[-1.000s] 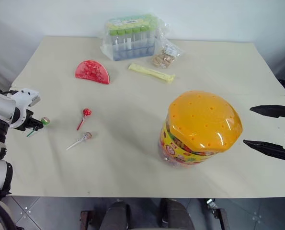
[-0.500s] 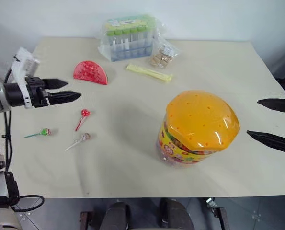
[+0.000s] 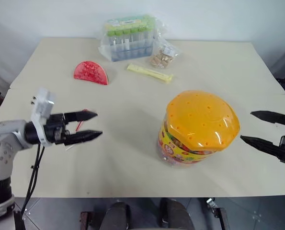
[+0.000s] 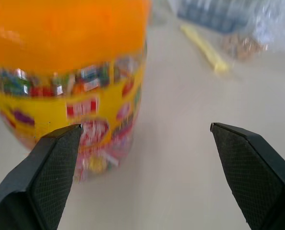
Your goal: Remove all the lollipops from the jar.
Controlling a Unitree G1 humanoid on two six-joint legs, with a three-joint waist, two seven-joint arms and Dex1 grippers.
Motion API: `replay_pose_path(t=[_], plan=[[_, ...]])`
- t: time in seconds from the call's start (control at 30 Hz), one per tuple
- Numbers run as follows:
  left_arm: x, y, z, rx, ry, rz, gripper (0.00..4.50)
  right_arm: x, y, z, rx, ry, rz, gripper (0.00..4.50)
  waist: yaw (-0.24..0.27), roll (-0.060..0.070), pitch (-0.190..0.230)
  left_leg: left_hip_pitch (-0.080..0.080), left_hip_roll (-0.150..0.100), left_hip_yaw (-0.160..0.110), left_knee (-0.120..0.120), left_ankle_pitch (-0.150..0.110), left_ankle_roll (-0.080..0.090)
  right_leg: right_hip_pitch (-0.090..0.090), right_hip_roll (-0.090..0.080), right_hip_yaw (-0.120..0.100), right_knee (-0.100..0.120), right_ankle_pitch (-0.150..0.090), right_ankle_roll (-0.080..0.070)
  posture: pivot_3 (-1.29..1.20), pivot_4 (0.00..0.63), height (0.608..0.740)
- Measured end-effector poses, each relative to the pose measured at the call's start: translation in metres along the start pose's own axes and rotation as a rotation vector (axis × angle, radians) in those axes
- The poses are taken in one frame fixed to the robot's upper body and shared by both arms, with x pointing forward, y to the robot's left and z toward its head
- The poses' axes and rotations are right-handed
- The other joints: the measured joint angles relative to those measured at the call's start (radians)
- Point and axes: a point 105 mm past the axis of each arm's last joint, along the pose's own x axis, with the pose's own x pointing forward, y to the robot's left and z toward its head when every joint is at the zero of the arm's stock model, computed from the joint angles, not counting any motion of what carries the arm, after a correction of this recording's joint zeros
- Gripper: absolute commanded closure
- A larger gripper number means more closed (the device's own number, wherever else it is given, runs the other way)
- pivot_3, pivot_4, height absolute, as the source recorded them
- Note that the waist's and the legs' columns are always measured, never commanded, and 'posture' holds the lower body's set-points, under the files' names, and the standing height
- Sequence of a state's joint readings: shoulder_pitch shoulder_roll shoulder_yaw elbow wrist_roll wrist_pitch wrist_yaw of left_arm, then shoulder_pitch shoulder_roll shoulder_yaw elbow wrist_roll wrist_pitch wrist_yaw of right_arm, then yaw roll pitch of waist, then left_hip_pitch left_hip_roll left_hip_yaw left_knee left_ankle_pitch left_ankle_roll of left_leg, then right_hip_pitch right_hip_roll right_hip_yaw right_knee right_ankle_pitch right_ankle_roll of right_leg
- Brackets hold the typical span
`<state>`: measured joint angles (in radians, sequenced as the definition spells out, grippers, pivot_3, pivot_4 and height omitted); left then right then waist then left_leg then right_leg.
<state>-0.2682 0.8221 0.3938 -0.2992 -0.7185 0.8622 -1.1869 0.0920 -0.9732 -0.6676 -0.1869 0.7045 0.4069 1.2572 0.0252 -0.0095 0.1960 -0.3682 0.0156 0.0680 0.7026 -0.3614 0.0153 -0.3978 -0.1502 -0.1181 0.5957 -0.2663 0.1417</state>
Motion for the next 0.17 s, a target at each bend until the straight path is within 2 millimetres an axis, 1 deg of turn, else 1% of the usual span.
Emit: replay_pose_path(t=[0.17], plan=[[-0.005, -0.009, -0.008, 0.062, 0.041, -0.029, 0.02, -0.009, -0.004, -0.016, 0.027, 0.052, -0.040, 0.00, -0.001, 0.001, -0.001, 0.001, 0.000, 0.000, 0.000, 0.000, 0.000, 0.000, 0.000, 0.000, 0.000, 0.000, -0.001, 0.00, 0.150, 0.740]])
